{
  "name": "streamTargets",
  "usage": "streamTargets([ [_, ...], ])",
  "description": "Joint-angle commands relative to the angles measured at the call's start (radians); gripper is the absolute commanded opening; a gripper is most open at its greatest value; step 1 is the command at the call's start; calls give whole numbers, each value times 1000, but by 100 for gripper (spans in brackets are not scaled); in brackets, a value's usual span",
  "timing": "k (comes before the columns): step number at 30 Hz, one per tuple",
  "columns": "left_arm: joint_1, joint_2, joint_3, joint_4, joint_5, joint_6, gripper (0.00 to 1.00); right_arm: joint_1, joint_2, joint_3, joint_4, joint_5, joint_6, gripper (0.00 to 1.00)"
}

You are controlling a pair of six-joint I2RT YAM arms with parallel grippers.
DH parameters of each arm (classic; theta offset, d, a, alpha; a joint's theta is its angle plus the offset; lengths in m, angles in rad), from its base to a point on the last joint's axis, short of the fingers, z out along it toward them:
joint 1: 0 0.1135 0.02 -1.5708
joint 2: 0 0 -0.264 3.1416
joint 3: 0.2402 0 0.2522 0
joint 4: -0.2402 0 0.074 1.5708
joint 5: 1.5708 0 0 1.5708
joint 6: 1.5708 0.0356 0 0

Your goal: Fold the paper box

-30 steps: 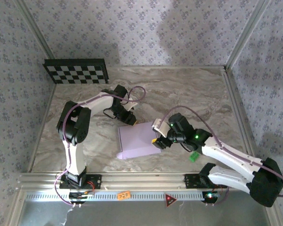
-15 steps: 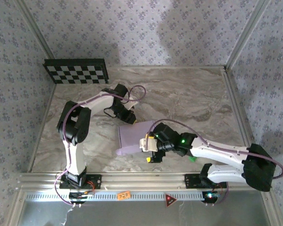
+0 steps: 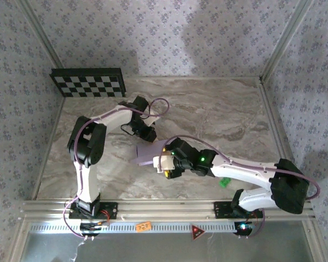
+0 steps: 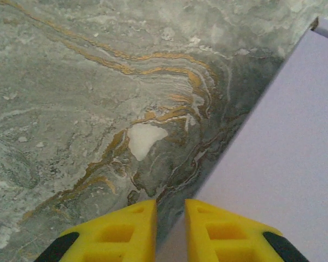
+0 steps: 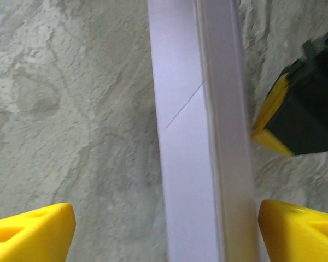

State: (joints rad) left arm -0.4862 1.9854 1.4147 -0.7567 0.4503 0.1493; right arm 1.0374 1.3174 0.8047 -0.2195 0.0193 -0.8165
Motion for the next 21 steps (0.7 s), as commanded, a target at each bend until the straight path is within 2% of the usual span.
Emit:
streamTargets([
  [1,-4,24,19,-38,-35,17,21,-23,37,69,-71,-18,-103,79],
  [5,-7,27,29,-44,-33,21,21,-47,74,125,-102,-25,-162,65],
  [11,-8,23,43,-54,-43,23,21,-82,96,174,-130,-56,-201,51],
  [16,-12,-9,46,-53,-48,26,21,-106,103,189,-142,-81,-230,49],
  [21,-11,-74,49,-44,-47,17,23,-121,105,226,-173,-93,-234,43],
])
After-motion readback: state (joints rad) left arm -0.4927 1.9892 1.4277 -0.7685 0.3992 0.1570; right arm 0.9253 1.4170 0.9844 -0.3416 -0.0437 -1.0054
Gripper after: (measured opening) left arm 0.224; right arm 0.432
